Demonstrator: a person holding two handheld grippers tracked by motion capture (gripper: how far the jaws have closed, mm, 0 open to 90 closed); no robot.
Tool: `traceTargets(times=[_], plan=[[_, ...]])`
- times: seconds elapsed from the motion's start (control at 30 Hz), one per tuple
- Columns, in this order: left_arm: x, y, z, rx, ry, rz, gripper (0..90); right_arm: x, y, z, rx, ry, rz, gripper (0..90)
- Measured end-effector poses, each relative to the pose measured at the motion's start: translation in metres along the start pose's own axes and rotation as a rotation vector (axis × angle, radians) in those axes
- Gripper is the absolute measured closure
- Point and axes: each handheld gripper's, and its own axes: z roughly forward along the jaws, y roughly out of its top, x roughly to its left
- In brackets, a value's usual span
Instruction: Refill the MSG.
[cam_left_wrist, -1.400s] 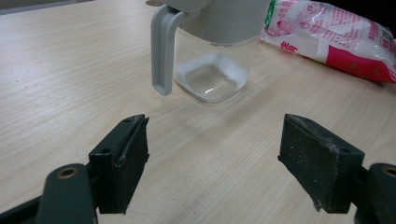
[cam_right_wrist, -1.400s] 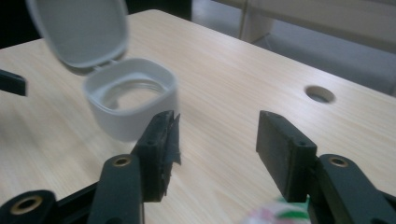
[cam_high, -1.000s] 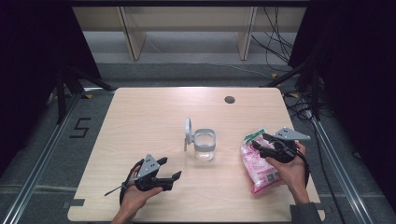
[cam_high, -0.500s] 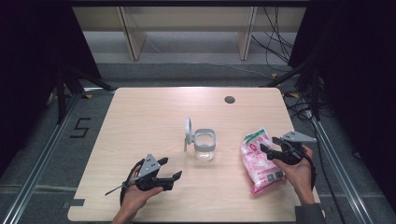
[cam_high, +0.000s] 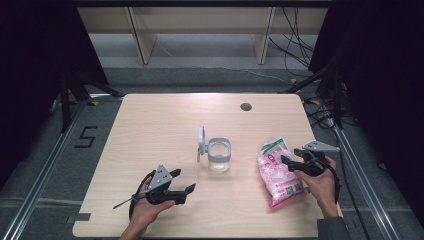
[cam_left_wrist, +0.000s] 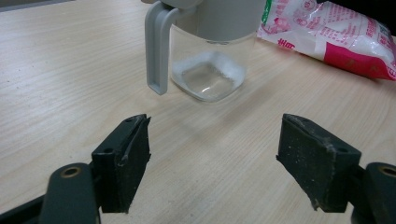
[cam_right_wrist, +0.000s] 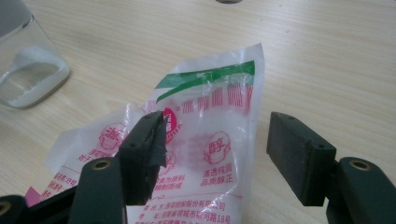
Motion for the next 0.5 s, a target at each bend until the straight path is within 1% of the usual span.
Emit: traceTargets(times=[0.03,0.07,0.1,0.13,0.17,0.2,0.23,0.27,0.3,0.33,0.37,0.4,0.43,0.47,0.5], plan=[[0.001,0.000,-0.001,0.008,0.003,0.010,24.5,0.002,-0.001,0.000,0.007,0.001,0.039,37.7],[0.001,0.000,-0.001,0.005,-0.002,0.008,24.5,-0.002,-0.001,0.002,0.003,-0.001,-0.003,37.7],[0.001,0.000,-0.001,0.006,-0.005,0.008,24.5,0.000,-0.002,0.002,0.024,0.003,0.035,37.8],[0.000,0.000,-0.002,0.001,0.001,0.004,24.5,-0.003,-0.002,0.004,0.016,0.006,0.003,37.9],[0.001,0.001,-0.003,0.007,0.002,0.024,24.5,-0.003,-0.002,0.004,0.017,0.011,0.006,37.9],[0.000,0.001,-0.002,-0.005,-0.009,0.009,24.5,-0.004,-0.002,0.005,0.019,0.005,0.001,37.9],[0.000,0.001,-0.002,-0.003,-0.009,0.009,24.5,-0.003,-0.002,0.005,0.036,0.019,0.015,37.9],[-0.001,0.000,-0.002,-0.003,-0.008,0.009,24.5,0.000,-0.002,0.005,0.043,0.014,0.044,38.1],[-0.001,0.000,-0.002,-0.004,-0.008,0.009,24.5,-0.003,-0.002,0.007,0.035,0.023,0.010,38.4],[0.000,0.000,-0.003,-0.002,-0.005,0.009,24.5,-0.002,-0.001,0.008,0.041,0.022,0.020,38.7],[0.000,0.000,-0.004,0.013,0.009,0.018,24.5,-0.001,-0.001,0.008,0.055,0.026,0.035,39.1],[-0.001,0.000,-0.003,0.006,0.001,0.012,24.5,-0.004,-0.001,0.010,0.052,0.033,0.003,39.5],[-0.002,0.000,-0.002,-0.004,-0.003,0.008,24.5,-0.003,-0.001,0.011,0.060,0.036,0.005,39.6],[-0.001,0.000,-0.003,0.007,-0.004,0.017,24.5,-0.003,-0.001,0.011,0.062,0.032,-0.003,39.8],[-0.002,0.000,-0.003,0.007,0.000,0.013,24.5,0.000,-0.001,0.011,0.081,0.041,0.047,39.9]])
